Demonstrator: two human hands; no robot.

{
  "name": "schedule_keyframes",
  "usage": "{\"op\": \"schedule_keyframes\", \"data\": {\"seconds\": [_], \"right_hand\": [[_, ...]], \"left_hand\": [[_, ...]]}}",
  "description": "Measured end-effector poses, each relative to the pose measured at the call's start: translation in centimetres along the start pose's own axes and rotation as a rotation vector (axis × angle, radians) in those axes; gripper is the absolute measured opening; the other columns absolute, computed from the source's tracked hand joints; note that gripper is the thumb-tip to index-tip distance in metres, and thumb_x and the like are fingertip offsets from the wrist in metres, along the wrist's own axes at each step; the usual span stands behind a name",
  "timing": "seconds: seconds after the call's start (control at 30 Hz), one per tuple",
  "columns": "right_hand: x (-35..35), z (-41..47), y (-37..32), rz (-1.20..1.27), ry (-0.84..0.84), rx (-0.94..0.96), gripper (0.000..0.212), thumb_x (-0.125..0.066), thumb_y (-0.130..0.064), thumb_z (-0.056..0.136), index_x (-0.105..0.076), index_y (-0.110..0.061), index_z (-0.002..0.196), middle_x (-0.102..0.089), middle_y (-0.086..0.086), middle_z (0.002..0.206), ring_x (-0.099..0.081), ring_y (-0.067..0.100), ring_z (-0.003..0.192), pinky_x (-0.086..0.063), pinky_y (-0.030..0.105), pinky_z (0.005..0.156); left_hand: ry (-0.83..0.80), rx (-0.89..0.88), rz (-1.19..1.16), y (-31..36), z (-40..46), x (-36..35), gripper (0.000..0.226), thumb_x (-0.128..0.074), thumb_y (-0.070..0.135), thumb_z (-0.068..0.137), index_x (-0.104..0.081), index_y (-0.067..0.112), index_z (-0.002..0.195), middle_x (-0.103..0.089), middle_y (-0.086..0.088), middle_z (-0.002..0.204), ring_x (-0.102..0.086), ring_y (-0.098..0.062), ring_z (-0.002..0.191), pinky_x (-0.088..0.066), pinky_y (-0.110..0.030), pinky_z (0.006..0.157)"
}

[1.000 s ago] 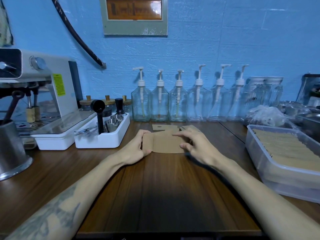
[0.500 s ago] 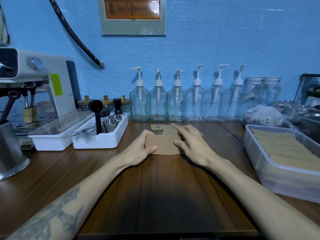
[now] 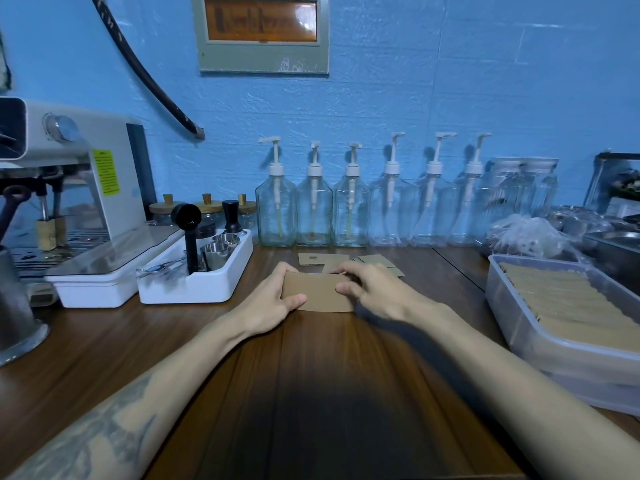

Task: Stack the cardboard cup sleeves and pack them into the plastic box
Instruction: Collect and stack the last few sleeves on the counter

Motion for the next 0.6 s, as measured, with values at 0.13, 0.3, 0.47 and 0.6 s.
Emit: {"op": "schedule_keyframes", "data": {"seconds": [0.13,0.3,0.47,0.6], "right_hand": [[1.6,0.7,1.6,-0.037,0.128,-0.057,0.033,-0.037,-0.043,0.104,-0.064,-0.026,0.098,-0.064,-0.008,0.096,-0.059,0.013,0.092,-0.048,0.037,0.084],[2.7,1.2,5.6,-0.462,0.193,-0.27,0.037,-0.045,-0.04,0.101,-0.057,-0.018,0.128,-0.05,0.01,0.126,-0.046,0.029,0.118,-0.041,0.045,0.099],[1.1,1.0,8.6,-0.487,0.021,-0.485,0.053,-0.04,-0.058,0.097,-0.049,-0.024,0.136,-0.042,0.019,0.141,-0.042,0.04,0.126,-0.035,0.05,0.103],[1.3,0.4,8.8,-0.439,0.024,-0.467,0.042,-0.045,-0.054,0.097,-0.056,-0.024,0.123,-0.061,0.014,0.127,-0.053,0.035,0.118,-0.041,0.045,0.094]], "left_hand": [[-0.002,0.005,-0.004,-0.5,0.1,0.3,0.023,-0.061,0.022,0.096,-0.042,0.025,0.107,-0.059,0.005,0.1,-0.059,-0.001,0.086,-0.049,-0.018,0.072],[0.048,0.002,0.014,-1.1,0.4,1.1,0.026,-0.062,0.023,0.096,-0.04,0.027,0.109,-0.058,0.013,0.098,-0.057,0.003,0.085,-0.044,-0.017,0.069],[0.09,0.013,0.057,-1.8,0.4,1.7,0.029,-0.065,0.027,0.094,-0.041,0.03,0.109,-0.057,0.013,0.098,-0.057,-0.008,0.087,-0.045,-0.025,0.071],[0.105,0.015,0.061,-1.8,0.4,2.2,0.029,-0.066,0.024,0.093,-0.042,0.027,0.109,-0.057,0.009,0.1,-0.057,-0.009,0.089,-0.047,-0.028,0.074]]}}
Point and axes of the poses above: each hand's wrist, its own z-axis towards the middle knuckle, its own x-axis out of the back of the hand, y = z × x, the point moved 6 cm from there along z, towards the middle knuckle
